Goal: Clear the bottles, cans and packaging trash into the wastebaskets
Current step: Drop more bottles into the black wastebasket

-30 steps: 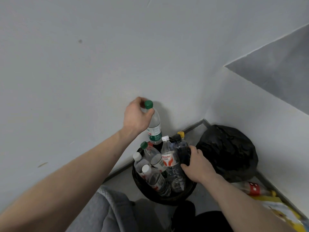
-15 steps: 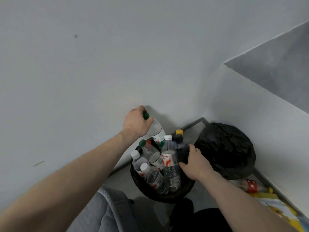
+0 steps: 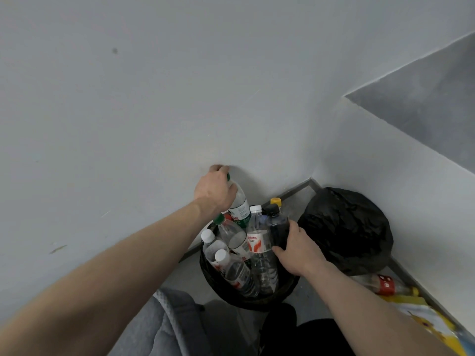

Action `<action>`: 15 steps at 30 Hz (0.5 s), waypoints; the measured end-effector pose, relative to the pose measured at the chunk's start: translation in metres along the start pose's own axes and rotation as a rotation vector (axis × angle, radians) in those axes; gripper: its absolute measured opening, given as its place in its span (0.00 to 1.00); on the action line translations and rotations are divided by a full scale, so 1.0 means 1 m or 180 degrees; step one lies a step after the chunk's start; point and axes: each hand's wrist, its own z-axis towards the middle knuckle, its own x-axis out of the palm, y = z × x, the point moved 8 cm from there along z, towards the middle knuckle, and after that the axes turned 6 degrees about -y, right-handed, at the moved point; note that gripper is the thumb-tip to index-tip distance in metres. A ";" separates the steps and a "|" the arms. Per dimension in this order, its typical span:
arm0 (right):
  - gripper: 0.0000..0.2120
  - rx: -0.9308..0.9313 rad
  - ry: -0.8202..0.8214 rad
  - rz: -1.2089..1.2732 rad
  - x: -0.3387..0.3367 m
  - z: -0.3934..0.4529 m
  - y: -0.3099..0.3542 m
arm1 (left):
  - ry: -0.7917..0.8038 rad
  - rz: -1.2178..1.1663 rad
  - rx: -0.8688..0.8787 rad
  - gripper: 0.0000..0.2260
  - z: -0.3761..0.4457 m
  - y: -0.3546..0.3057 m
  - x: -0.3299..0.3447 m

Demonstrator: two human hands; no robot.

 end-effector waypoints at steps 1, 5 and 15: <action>0.40 -0.0004 -0.0014 0.0008 0.000 0.000 0.000 | -0.0011 -0.0033 -0.0045 0.25 -0.002 -0.001 0.000; 0.41 -0.0008 -0.0071 0.0021 -0.001 0.001 0.000 | -0.0121 -0.0018 -0.0005 0.26 -0.006 -0.006 -0.001; 0.41 0.0058 -0.0042 0.0063 -0.001 0.002 -0.003 | -0.0087 0.0046 0.0028 0.24 -0.016 0.000 -0.002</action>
